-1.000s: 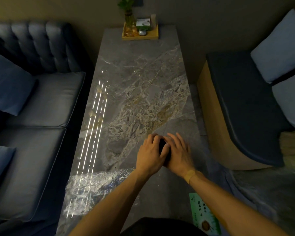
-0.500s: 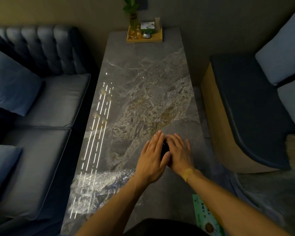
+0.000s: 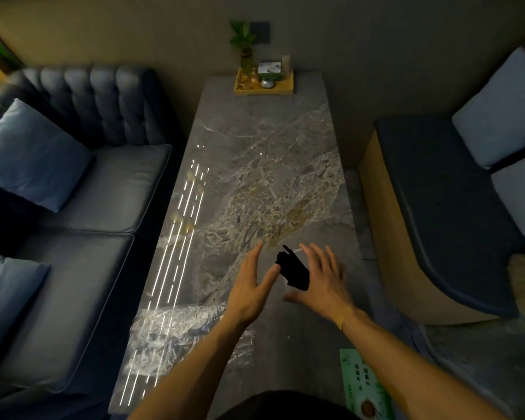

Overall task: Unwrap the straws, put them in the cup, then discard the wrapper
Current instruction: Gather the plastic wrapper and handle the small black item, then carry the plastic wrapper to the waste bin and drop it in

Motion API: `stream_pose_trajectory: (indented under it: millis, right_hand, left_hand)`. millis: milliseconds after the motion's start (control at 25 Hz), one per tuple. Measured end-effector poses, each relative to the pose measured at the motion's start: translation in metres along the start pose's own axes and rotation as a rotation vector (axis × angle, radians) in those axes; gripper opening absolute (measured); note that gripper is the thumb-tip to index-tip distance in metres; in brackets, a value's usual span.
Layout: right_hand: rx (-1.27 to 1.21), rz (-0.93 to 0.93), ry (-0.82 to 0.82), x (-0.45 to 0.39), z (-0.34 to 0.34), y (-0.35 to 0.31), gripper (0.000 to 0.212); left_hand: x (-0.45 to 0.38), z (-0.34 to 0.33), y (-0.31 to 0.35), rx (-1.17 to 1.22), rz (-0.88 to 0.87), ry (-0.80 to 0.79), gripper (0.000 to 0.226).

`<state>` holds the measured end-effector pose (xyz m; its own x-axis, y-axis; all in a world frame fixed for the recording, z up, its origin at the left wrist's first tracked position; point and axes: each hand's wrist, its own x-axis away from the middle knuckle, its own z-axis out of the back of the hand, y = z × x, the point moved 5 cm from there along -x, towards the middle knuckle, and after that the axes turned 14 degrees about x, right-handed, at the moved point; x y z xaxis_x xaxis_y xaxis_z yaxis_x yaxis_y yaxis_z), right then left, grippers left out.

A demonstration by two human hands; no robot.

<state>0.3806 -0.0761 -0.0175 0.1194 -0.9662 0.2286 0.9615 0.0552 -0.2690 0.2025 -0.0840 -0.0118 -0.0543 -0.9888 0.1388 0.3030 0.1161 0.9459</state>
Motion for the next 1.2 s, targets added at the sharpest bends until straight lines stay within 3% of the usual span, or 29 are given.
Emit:
stream_pose_trajectory:
  millis: [120, 200, 320, 400, 480, 600, 840, 1200]
  right_hand:
    - [-0.033, 0.018, 0.058, 0.026, 0.003, 0.024, 0.119]
    - [-0.049, -0.011, 0.082, 0.044, 0.002, 0.045, 0.115]
    - [0.020, -0.072, 0.012, 0.067, -0.010, 0.074, 0.086]
    - [0.109, -0.068, -0.088, 0.077, -0.020, 0.084, 0.061]
    - [0.195, -0.021, -0.211, 0.083, -0.028, 0.081, 0.049]
    - [0.249, 0.069, -0.319, 0.088, -0.039, 0.062, 0.046]
    - [0.412, 0.210, -0.378, 0.082, -0.056, 0.005, 0.043]
    - [0.458, 0.173, -0.407, 0.066, -0.086, -0.091, 0.045]
  left_hand:
    - [0.028, 0.014, -0.029, 0.044, 0.108, 0.059, 0.070]
    - [0.044, 0.022, -0.045, -0.057, 0.134, 0.049, 0.055]
    - [0.064, 0.033, -0.061, -0.252, 0.152, 0.010, 0.039]
    - [0.075, 0.037, -0.070, -0.338, 0.174, -0.047, 0.035]
    - [0.086, 0.041, -0.076, -0.440, 0.180, -0.116, 0.033]
    - [0.097, 0.048, -0.081, -0.537, 0.188, -0.207, 0.034]
    - [0.114, 0.092, -0.100, -0.636, 0.261, -0.259, 0.034]
    - [0.095, 0.206, -0.120, -0.715, 0.225, -0.300, 0.034]
